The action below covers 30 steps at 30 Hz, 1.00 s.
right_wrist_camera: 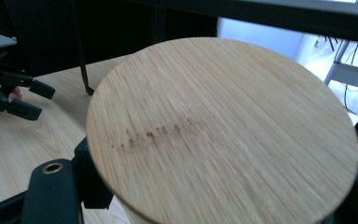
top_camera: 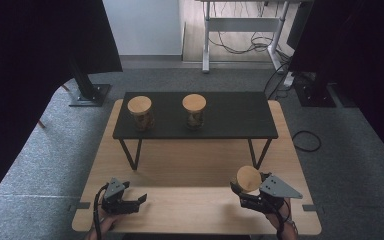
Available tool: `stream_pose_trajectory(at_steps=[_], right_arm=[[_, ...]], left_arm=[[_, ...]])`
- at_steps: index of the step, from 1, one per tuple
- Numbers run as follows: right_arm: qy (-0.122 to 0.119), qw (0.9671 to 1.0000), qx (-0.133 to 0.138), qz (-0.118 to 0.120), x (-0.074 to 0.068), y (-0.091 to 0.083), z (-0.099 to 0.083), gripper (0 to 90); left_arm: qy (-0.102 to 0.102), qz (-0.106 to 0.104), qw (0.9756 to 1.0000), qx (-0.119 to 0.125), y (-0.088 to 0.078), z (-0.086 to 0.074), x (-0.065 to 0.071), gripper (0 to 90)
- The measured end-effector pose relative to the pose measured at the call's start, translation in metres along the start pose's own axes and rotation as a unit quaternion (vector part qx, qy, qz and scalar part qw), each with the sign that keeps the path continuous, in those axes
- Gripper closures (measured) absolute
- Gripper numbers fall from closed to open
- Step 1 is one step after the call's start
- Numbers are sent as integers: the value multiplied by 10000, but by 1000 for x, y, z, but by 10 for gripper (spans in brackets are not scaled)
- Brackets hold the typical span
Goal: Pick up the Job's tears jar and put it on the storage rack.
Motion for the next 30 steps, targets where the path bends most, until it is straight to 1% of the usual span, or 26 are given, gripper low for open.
stream_pose_trajectory(at_steps=[9,17,30], right_arm=[[-93,9999,93,24,0,-4,13,246],[-127,9998,166,76,0,-6,22,246],[-170,9994,300,89,1,-6,36,246]], left_arm=[[6,11,10000,4,0,0,0,94],[5,12,10000,2,0,0,0,94],[10,16,10000,8,0,0,0,93]])
Point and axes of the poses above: each handheld gripper's, and its own axes: y roughly forward along the jaws, z roughly out of its top, x roughly to its right, the point moved 4 cm from there along y, roughly forward along the jaws, and after that the axes turned 5 degrees about z, right-handed, at the moved point
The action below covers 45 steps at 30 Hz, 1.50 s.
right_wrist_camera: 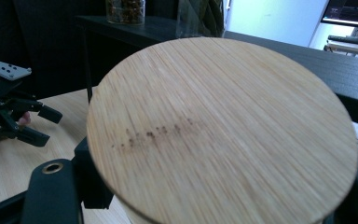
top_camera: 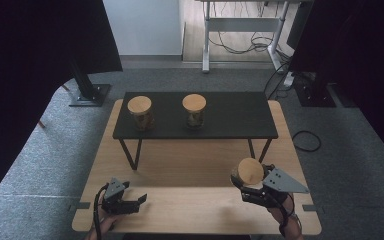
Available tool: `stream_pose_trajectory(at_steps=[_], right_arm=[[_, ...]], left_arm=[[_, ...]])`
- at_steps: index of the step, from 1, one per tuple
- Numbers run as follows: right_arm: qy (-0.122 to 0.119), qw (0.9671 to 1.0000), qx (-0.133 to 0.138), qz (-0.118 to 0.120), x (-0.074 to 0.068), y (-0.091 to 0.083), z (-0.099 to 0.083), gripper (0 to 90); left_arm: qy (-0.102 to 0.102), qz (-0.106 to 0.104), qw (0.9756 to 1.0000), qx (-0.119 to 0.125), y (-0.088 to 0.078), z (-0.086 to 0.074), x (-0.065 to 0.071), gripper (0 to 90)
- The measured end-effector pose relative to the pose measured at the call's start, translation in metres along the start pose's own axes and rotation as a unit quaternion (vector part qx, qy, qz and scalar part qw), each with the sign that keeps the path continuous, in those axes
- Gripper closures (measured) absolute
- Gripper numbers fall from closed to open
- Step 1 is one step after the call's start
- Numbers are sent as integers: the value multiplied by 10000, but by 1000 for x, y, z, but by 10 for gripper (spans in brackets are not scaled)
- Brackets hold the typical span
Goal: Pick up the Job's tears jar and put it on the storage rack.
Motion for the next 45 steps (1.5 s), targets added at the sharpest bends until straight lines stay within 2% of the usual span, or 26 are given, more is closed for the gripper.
stream_pose_trajectory(at_steps=[25,36,45], right_arm=[[-217,9996,198,29,5,1,29,246],[-228,9993,284,-8,12,5,40,246],[-228,9991,360,54,15,9,51,246]], left_arm=[[-10,2,10000,17,0,0,0,92],[-9,-4,10000,17,0,0,0,92],[5,-14,10000,11,0,0,1,92]])
Point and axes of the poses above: each handheld gripper's, and its own axes: y roughly forward along the jaws, z roughly out of its top, x roughly to its right, the point moved 4 cm from there along y, roughly forward along the jaws, and after that the axes turned 5 degrees about z, right-handed, at the moved point
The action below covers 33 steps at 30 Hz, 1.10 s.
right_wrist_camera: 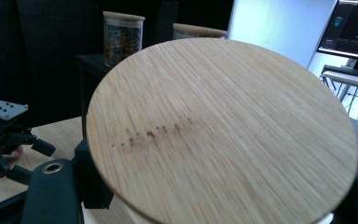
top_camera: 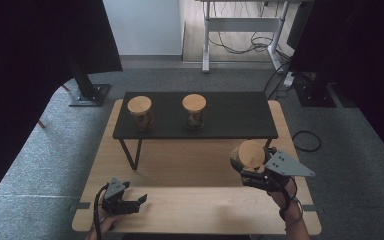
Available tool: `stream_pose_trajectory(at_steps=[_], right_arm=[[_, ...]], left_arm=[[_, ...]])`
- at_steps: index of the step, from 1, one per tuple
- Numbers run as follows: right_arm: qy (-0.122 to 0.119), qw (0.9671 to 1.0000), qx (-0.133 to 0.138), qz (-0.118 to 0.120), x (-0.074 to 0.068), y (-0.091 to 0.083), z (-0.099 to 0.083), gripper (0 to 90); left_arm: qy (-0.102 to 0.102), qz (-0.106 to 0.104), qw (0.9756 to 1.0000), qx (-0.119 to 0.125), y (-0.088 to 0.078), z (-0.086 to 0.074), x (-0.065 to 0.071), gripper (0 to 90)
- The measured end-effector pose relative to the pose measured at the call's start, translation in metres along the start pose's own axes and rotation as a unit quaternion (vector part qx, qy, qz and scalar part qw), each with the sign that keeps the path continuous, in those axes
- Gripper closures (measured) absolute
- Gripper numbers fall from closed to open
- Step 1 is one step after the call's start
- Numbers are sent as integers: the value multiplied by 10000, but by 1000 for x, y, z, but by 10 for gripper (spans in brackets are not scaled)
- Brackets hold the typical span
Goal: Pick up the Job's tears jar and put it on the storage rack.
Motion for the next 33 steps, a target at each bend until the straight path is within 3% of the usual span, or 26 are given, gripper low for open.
stream_pose_trajectory(at_steps=[33], right_arm=[[-197,9998,-73,-64,19,22,31,246]], left_arm=[[30,-5,10000,-7,0,0,1,91]])
Point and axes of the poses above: each handheld gripper's, and its own axes: y roughly forward along the jaws, z roughly out of its top, x roughly to its right, the point moved 4 cm from there along y, roughly forward along the jaws, and after that the axes turned 5 degrees about z, right-handed, at the moved point
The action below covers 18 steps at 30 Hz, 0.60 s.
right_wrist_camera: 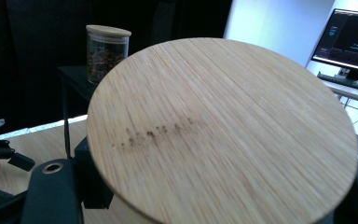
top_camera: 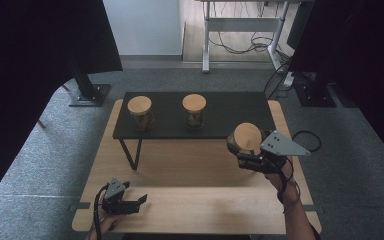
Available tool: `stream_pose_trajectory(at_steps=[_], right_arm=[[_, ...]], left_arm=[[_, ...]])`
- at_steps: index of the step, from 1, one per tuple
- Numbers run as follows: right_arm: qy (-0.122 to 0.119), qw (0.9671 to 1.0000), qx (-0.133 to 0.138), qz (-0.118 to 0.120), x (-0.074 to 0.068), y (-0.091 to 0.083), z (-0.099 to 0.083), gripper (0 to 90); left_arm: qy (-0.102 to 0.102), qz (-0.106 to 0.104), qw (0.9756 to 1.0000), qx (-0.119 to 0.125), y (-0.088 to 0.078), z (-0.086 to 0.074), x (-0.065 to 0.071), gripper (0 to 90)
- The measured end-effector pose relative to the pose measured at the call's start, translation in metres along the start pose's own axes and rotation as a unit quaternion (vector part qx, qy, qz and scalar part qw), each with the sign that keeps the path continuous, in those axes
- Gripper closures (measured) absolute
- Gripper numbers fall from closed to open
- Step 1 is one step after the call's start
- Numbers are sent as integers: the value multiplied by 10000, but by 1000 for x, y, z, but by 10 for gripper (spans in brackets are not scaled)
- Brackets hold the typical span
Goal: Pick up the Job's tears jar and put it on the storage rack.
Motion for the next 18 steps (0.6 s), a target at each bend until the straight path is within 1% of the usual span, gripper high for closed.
stream_pose_trajectory(at_steps=[2,8,18], right_arm=[[-24,10000,-19,-17,2,1,1,246],[12,10000,-18,-48,9,3,3,246],[19,10000,-42,-74,17,9,10,246]], left_arm=[[0,1,10000,-1,0,0,0,91],[-5,2,10000,-7,0,0,0,91],[-11,3,10000,0,0,0,0,91]])
Point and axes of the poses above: each handheld gripper's, and its own axes: y roughly forward along the jaws, z roughly out of its top, x roughly to its right, the point moved 4 cm from there along y, roughly forward along the jaws, and after that the axes turned 5 degrees about z, right-handed, at the moved point
